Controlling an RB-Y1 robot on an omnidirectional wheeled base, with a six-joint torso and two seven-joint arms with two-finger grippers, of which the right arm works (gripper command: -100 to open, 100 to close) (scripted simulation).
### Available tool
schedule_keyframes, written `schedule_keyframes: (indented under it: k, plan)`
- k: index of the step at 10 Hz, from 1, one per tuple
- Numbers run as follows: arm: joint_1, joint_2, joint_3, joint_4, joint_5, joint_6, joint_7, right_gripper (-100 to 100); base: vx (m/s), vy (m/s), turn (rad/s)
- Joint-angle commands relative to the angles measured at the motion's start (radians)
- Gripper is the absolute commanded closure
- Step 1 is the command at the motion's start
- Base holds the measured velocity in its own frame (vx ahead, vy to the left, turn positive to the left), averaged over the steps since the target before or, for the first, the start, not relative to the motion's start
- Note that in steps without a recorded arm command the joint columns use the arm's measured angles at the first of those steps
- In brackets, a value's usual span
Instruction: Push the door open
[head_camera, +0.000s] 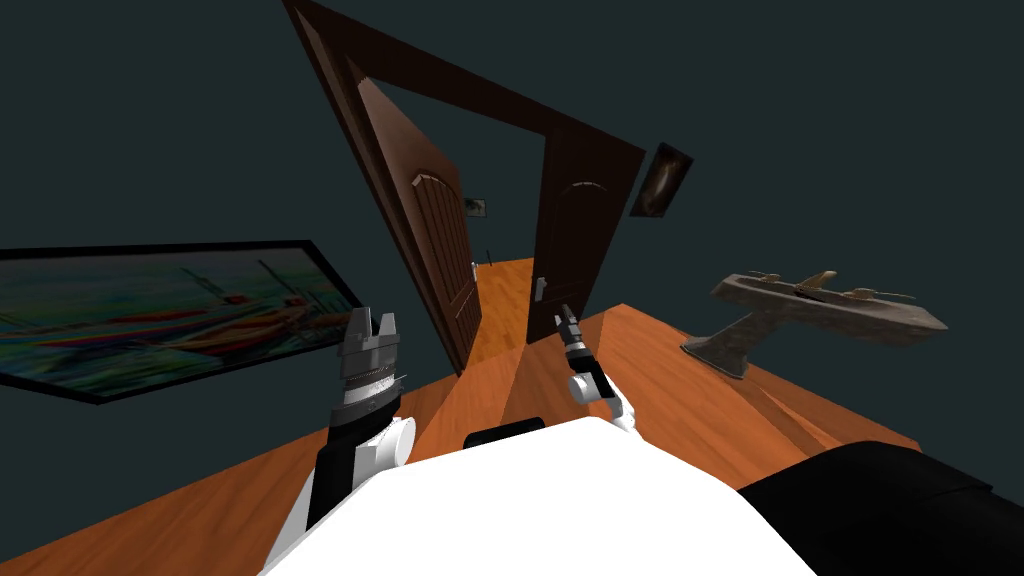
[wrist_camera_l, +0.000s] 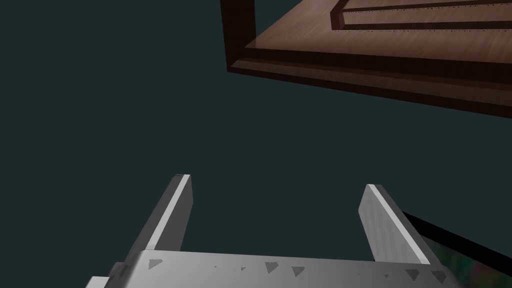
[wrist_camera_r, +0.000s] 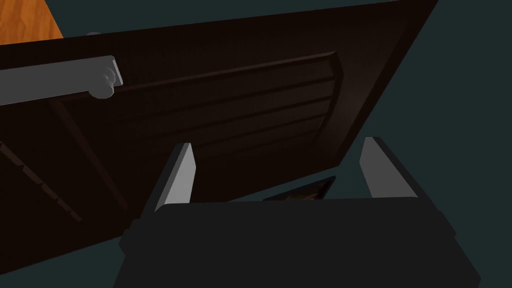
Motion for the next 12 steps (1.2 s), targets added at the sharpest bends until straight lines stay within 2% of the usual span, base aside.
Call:
schedule_keyframes:
  k: [1, 6, 7, 11, 12]
  plan:
    - [-0.016, -0.020, 0.009, 0.037, -0.022, 0.002, -0.005, -100, 0.086, -0.120, 0.165]
    - [-0.077, -0.085, 0.039, 0.176, -0.092, -0.010, -0.024, -100, 0.067, -0.107, 0.144]
    - [-0.077, -0.085, 0.039, 0.178, -0.092, -0.010, -0.024, -100, 0.043, -0.088, 0.033]
    - [-0.125, -0.137, 0.062, 0.286, -0.148, -0.019, -0.039, -100, 0.062, -0.089, 0.130]
    - [-0.125, -0.137, 0.062, 0.290, -0.148, -0.019, -0.039, -100, 0.040, -0.084, 0.048]
